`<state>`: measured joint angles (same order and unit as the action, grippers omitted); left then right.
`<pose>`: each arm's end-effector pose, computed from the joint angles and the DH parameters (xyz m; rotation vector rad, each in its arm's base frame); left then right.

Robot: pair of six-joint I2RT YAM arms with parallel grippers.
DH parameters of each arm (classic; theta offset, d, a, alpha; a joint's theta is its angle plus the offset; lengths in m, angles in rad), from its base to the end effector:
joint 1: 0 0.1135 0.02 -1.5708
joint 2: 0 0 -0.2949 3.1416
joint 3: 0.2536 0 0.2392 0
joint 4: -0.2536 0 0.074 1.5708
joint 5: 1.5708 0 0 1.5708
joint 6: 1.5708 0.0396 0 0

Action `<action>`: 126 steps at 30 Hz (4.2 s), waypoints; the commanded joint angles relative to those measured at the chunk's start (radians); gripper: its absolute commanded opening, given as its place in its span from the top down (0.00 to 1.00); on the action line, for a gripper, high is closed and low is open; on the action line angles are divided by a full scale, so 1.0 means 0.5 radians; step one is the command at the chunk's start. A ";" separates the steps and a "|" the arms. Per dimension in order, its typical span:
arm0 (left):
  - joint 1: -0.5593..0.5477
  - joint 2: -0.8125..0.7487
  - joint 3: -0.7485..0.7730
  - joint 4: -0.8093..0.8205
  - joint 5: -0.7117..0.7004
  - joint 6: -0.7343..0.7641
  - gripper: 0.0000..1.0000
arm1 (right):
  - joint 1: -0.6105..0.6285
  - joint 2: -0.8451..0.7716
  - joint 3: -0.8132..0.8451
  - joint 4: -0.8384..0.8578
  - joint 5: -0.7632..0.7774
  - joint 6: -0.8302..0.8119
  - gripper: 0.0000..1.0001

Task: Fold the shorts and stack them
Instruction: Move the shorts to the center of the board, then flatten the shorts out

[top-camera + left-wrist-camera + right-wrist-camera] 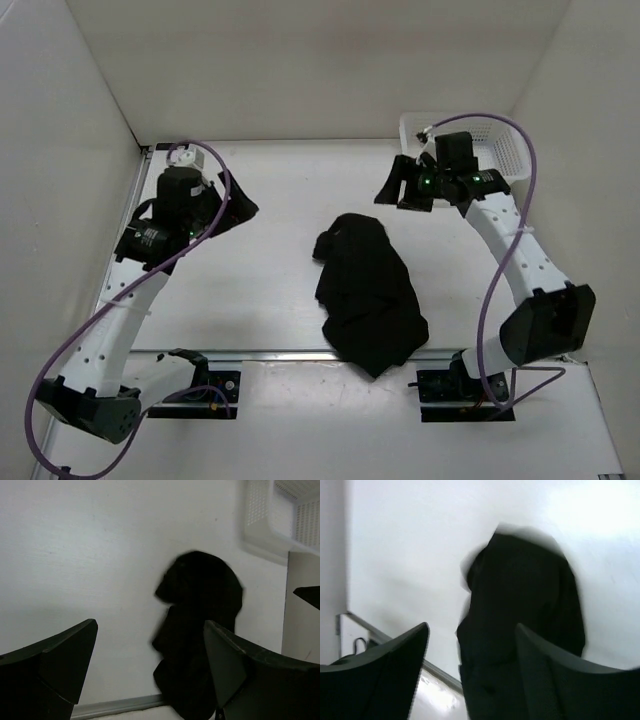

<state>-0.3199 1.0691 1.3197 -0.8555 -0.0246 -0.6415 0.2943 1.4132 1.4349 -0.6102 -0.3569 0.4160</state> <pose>0.1722 -0.0560 0.4230 -0.3700 2.1920 -0.5148 0.2796 0.0992 0.4081 -0.0786 2.2240 0.7866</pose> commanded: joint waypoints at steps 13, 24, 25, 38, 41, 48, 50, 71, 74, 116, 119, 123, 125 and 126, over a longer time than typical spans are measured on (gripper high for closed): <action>-0.603 0.814 -0.357 0.195 0.200 -0.233 0.00 | 0.190 -0.553 -0.685 -0.406 0.542 -0.084 0.47; -0.317 1.994 0.643 0.214 0.546 -0.055 0.00 | 0.344 -0.571 -0.716 -0.406 0.677 0.024 0.24; -0.317 2.031 0.665 0.214 0.546 -0.055 0.00 | 0.344 -0.571 -0.716 -0.424 0.677 0.024 0.24; -0.048 1.922 0.925 0.027 0.464 0.083 0.90 | 0.344 -0.535 -0.575 -0.424 0.741 0.006 0.23; 0.161 1.581 1.099 -0.114 0.292 0.163 0.90 | 0.344 -0.513 -0.532 -0.424 0.763 0.006 0.23; 0.220 1.359 1.962 -0.611 0.187 0.455 0.90 | 0.326 -0.363 -0.400 -0.384 0.824 -0.034 0.23; 0.070 1.295 1.999 -0.642 0.212 0.476 0.90 | 0.307 -0.363 -0.376 -0.345 0.824 -0.034 0.23; -0.624 1.850 1.970 -0.449 0.727 0.304 0.00 | -0.027 -0.667 -0.787 -0.304 1.021 0.107 0.19; -0.606 1.673 1.716 -0.416 0.606 0.399 0.00 | -0.027 -0.667 -0.805 -0.304 0.978 0.088 0.19; 0.597 1.602 0.017 0.082 0.276 0.077 0.90 | 1.299 0.681 -0.336 -0.166 1.769 -0.003 1.00; 0.686 1.473 0.274 -0.013 0.295 0.077 0.90 | 1.001 0.512 -0.174 -0.212 1.809 -0.196 1.00; 0.771 1.348 0.747 -0.212 0.368 0.077 0.90 | 0.581 0.417 0.298 -0.264 1.809 -0.405 1.00; 0.799 1.295 1.014 -0.320 0.393 0.077 0.90 | 0.519 0.343 0.534 -0.265 1.833 -0.485 1.00; 0.821 1.225 1.127 -0.350 0.393 0.077 0.90 | 0.495 0.309 0.581 -0.265 1.834 -0.510 1.00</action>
<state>0.0715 1.8385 1.7382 -0.9455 0.1596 -0.6136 0.5533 1.6829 1.6123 -0.7193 0.4988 0.2676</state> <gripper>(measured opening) 0.122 0.013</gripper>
